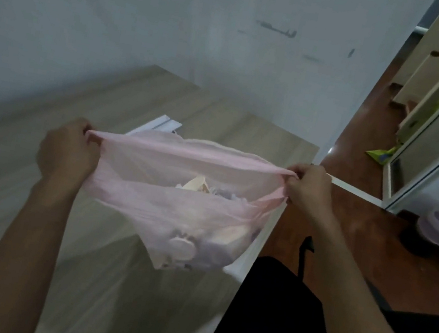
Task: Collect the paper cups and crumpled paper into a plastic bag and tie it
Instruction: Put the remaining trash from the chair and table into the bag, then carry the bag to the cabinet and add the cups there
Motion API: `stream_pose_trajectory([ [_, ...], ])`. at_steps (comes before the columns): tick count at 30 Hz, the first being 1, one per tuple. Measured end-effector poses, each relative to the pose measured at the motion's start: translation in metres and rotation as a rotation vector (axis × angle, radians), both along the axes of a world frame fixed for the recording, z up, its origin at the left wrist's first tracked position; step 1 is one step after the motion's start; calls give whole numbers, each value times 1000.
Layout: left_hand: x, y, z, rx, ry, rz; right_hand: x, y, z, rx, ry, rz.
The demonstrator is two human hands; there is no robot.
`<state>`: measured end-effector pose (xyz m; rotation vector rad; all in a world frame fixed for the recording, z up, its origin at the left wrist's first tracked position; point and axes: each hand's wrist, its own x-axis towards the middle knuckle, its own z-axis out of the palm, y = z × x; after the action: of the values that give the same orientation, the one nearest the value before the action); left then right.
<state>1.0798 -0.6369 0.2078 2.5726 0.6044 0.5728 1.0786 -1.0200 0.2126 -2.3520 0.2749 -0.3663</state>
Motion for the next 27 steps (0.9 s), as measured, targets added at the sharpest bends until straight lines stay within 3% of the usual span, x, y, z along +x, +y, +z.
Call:
stream_pose_trajectory([
  [5,0,3,-15,-35,122,-22,1,-1,-20,86,20,-6],
  [12,-5,-12,-28,-157,307,-61,-2,-1,-44,207,214,50],
  [21,-38,-106,-10,-92,108,-283,-39,-48,-46,213,187,55],
  [27,-78,-236,-17,-124,86,-564,-93,-149,-33,126,171,12],
])
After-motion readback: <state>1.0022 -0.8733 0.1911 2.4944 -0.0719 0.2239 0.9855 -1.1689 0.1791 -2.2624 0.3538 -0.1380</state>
